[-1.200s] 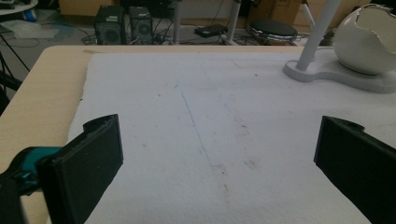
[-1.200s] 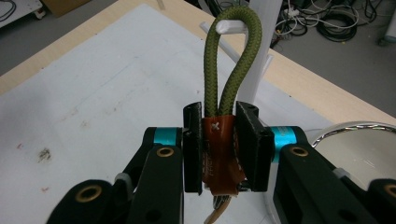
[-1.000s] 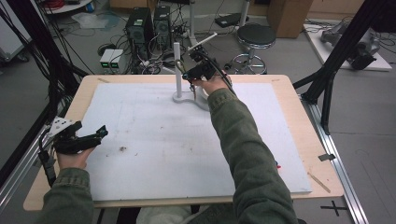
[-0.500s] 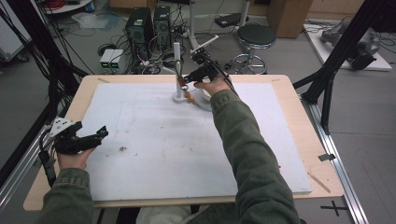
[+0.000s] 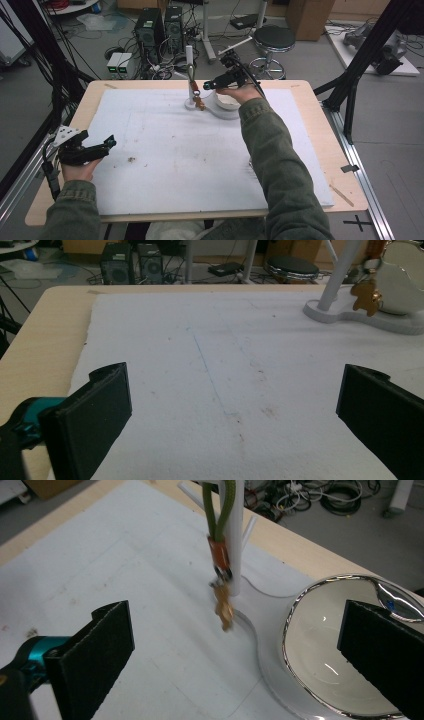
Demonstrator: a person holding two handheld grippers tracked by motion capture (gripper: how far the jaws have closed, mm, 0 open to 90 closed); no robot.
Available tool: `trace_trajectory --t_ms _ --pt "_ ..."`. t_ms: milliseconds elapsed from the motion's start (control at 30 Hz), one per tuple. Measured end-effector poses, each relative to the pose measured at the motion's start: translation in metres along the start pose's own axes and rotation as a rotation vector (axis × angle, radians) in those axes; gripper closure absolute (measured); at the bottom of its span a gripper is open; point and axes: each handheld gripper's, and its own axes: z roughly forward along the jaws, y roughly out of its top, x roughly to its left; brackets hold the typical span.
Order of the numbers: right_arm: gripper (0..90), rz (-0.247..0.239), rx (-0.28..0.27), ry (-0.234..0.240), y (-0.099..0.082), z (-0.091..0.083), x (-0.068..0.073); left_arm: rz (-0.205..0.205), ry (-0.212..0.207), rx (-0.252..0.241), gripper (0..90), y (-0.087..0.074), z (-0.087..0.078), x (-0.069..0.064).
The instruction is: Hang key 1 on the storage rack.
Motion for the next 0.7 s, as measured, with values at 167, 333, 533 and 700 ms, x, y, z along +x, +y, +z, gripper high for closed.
trace_trajectory --t_ms 167,333,533,700 --pt "0.7 0.007 -0.019 -0.013 -0.012 -0.012 -0.005 -0.001 0.000 0.001 1.7 0.000 0.000 0.000" --pt "0.8 0.002 -0.035 -0.019 -0.018 -0.030 -0.007 0.000 0.000 0.002 1.7 0.000 0.000 0.000" --pt "0.8 0.009 -0.047 -0.018 -0.030 -0.043 -0.010 -0.003 0.000 0.000 1.7 0.000 0.000 -0.001" --pt "0.8 0.025 -0.055 -0.023 -0.046 -0.055 -0.016 -0.004 0.000 -0.002 1.7 0.000 0.000 -0.001"
